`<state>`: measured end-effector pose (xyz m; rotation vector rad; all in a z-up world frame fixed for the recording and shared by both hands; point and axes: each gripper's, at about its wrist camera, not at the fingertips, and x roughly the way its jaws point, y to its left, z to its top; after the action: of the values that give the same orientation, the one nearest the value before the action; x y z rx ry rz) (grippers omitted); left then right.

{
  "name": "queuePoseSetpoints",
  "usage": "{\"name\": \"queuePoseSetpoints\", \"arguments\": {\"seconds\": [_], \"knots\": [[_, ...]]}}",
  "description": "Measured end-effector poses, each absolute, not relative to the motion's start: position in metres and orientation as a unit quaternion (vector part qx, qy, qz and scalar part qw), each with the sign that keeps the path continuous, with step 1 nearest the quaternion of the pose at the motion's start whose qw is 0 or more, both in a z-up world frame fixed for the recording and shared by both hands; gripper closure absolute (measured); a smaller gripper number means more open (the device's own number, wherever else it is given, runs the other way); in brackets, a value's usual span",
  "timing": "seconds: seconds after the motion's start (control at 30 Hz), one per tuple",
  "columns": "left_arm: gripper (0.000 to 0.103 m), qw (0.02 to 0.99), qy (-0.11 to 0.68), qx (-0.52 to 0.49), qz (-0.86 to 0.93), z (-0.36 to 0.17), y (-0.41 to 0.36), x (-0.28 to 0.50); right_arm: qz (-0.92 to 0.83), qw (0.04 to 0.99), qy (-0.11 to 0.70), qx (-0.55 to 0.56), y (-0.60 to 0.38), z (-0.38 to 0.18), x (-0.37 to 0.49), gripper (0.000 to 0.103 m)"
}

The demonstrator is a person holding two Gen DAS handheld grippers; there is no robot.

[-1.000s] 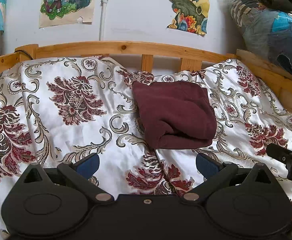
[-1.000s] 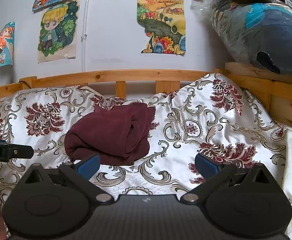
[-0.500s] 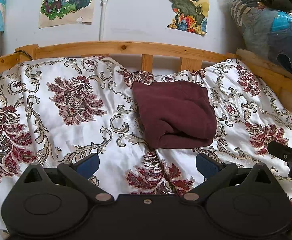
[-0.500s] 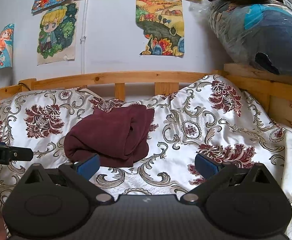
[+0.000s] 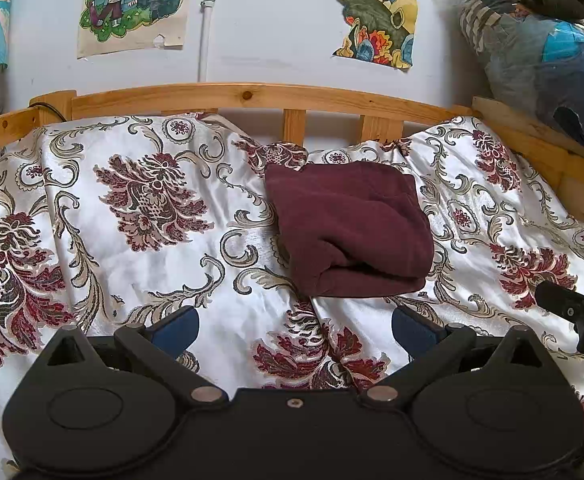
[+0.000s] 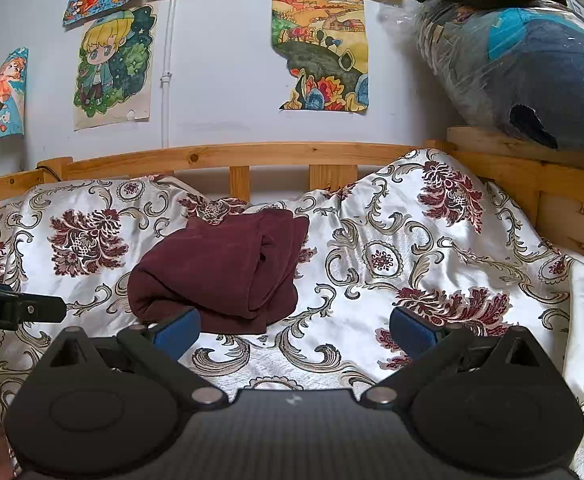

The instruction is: Fold small clothes

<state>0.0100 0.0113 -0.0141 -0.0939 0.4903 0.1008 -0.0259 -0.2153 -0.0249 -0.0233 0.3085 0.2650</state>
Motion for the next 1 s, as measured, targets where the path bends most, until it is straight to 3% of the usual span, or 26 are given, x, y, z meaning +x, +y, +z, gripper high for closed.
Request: {"name": "queuePoseSetpoints", "arguments": {"seconds": [1.0], "knots": [[0.001, 0.968, 0.243, -0.04, 0.044, -0.0143, 0.013, 0.0089, 0.129, 0.979, 0.16, -0.003, -0.2151, -0.0268, -0.024, 0.0]]}}
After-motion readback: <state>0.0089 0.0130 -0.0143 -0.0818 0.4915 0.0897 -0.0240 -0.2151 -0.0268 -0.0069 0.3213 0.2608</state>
